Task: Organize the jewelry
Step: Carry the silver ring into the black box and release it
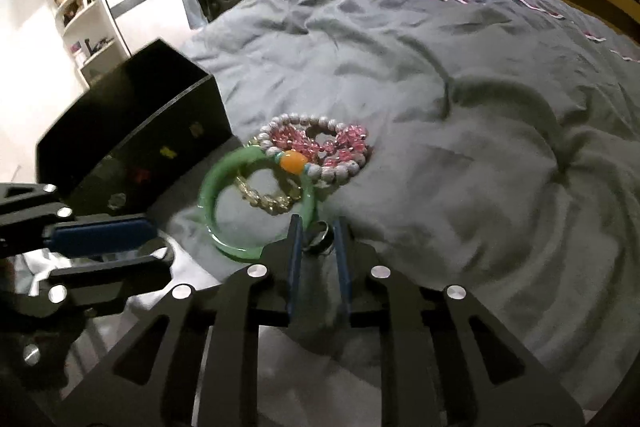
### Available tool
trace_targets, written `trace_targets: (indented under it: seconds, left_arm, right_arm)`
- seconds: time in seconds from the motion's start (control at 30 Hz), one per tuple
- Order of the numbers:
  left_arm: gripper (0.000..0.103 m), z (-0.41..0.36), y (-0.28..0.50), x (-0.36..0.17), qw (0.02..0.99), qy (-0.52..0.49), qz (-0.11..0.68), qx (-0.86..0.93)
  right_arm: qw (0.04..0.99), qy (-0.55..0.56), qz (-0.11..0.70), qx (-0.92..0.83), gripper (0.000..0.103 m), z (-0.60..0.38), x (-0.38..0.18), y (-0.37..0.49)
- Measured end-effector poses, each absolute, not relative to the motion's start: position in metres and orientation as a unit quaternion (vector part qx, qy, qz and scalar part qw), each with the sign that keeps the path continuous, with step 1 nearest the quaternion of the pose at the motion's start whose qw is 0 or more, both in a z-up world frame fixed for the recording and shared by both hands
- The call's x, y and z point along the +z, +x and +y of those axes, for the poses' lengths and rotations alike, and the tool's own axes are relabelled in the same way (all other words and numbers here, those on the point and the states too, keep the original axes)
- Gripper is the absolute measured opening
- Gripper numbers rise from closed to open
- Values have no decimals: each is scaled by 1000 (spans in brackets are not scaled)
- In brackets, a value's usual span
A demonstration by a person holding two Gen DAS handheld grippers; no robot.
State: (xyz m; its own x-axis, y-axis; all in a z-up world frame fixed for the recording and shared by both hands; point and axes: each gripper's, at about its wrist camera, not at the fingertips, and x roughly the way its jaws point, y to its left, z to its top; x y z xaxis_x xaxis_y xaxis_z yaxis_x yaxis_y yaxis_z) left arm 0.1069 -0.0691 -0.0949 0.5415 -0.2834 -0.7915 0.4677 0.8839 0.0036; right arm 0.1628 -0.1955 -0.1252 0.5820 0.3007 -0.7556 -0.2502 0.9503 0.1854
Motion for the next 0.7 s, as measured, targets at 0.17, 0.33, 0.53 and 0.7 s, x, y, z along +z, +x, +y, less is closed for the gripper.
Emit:
trace_targets:
  seconds: [0.17, 0.33, 0.53, 0.7]
  left_arm:
    - [19, -70, 107, -98, 870, 112, 430, -216]
    - [19, -70, 108, -98, 870, 112, 430, -216]
    - [19, -66, 104, -89, 875, 105, 420, -217]
    - [19, -57, 97, -68, 884, 93, 403, -218]
  right_arm:
    - [878, 52, 449, 158, 13, -201, -134, 166]
    - [885, 74, 426, 174, 8, -206, -127, 161]
    - [902, 109, 373, 186, 8, -214, -97, 152]
    - [907, 130, 354, 190, 8, -218, -74, 145]
